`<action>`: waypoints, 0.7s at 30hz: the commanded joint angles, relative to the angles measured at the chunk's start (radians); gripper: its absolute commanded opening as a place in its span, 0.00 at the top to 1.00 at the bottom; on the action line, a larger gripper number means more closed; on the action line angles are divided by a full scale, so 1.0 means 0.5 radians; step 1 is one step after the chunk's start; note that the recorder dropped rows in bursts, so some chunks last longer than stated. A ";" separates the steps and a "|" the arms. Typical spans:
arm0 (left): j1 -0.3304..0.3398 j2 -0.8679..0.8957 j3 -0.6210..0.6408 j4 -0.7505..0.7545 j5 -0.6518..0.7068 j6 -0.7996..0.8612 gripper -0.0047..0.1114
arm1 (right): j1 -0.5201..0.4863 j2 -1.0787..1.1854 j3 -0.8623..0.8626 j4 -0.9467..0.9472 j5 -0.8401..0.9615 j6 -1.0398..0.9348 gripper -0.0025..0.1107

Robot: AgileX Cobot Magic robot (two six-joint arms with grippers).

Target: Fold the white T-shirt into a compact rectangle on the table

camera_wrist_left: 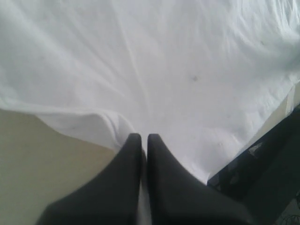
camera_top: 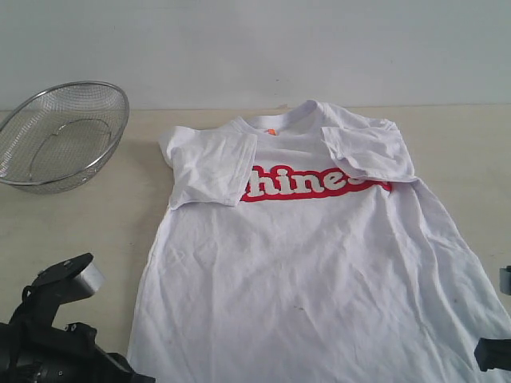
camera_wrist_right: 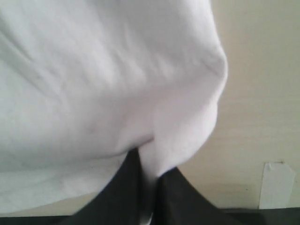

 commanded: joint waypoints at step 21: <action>-0.009 -0.280 -0.008 0.330 -0.008 -0.432 0.92 | -0.010 -0.385 -0.176 0.218 0.084 -0.192 0.98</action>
